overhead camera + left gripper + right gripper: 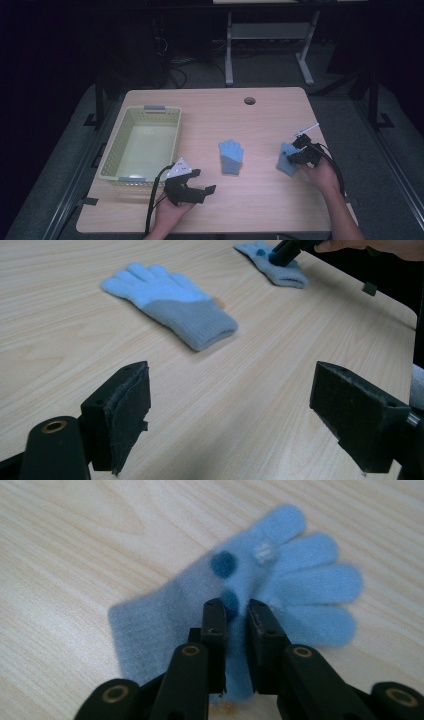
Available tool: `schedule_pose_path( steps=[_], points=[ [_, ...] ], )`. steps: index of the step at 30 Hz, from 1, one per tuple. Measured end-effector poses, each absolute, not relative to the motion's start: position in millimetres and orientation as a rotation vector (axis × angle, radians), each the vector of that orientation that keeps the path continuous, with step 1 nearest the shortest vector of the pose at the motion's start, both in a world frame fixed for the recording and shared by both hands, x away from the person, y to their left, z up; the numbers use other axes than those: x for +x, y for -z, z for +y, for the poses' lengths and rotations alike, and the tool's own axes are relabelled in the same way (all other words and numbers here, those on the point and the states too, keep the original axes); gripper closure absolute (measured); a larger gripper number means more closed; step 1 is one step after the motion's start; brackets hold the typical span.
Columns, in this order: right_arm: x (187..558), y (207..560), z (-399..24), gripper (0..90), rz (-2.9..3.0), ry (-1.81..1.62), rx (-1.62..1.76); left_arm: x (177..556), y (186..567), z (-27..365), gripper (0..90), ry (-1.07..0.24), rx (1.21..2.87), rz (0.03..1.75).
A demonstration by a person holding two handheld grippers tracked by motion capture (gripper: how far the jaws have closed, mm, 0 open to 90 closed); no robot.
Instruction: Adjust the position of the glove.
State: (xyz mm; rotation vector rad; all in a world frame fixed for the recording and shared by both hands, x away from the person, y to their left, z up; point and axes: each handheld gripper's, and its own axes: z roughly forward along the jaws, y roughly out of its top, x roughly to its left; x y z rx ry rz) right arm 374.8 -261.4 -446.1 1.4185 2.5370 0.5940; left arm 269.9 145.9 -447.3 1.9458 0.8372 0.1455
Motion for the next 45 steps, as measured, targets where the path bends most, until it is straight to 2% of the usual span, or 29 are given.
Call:
schedule_pose_path(
  steps=[21, 45],
  points=[
    [364.2, 420.2, -264.6, 83.9, 2.511, -0.685, 1.386, 269.1, 447.9, 145.2, 16.3, -0.131, 1.94, 0.828],
    [361.1, 368.7, -220.3, 83.6, 2.569, -0.84, 1.183, 270.4, 446.6, 147.6, 16.2, -0.11, 1.923, 0.836]
  ],
)
